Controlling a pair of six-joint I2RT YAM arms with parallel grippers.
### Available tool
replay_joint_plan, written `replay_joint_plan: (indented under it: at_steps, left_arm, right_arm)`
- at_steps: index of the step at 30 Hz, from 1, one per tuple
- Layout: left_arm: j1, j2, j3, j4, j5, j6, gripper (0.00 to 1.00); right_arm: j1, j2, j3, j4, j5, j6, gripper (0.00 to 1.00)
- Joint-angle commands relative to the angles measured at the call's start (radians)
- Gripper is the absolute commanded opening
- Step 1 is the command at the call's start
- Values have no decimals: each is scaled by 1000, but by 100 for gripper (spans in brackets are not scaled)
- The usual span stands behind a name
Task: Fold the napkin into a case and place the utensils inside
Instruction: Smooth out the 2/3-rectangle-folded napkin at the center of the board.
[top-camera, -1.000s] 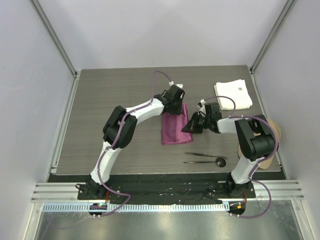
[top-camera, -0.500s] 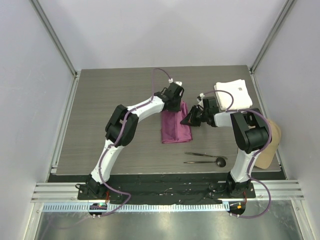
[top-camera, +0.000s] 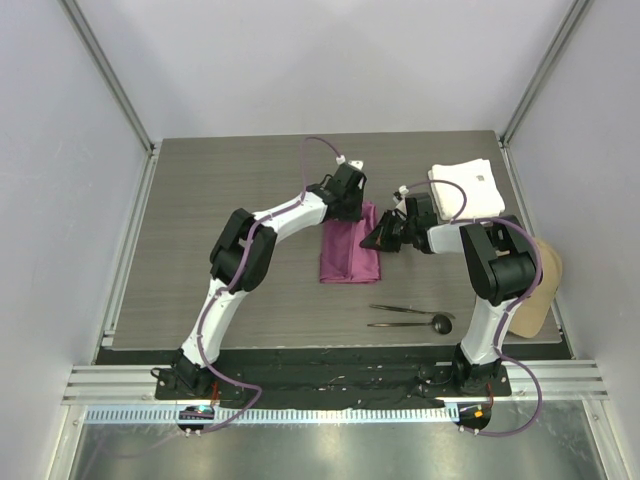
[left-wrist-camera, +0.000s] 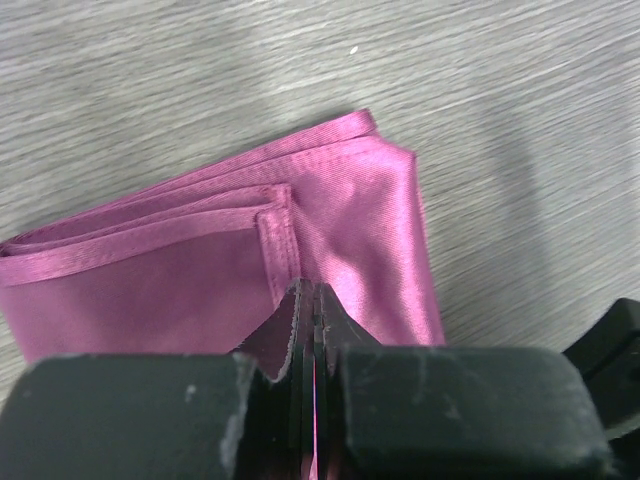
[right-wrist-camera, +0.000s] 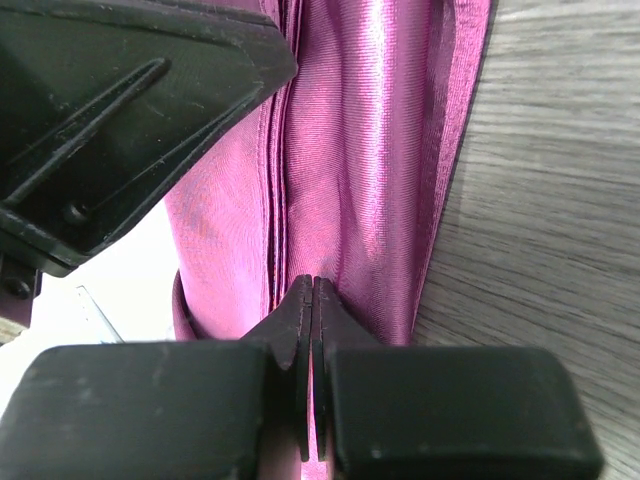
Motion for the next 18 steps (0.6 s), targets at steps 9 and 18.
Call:
replay_joint_plan:
  at_steps: [9, 18]
  left_arm:
    - [18, 8, 50, 81, 27, -55, 0]
    - [24, 52, 81, 62, 41, -40, 0]
  right_arm:
    - [-4, 28, 21, -17, 25, -31, 1]
    - [-5, 26, 30, -27, 25, -32, 1]
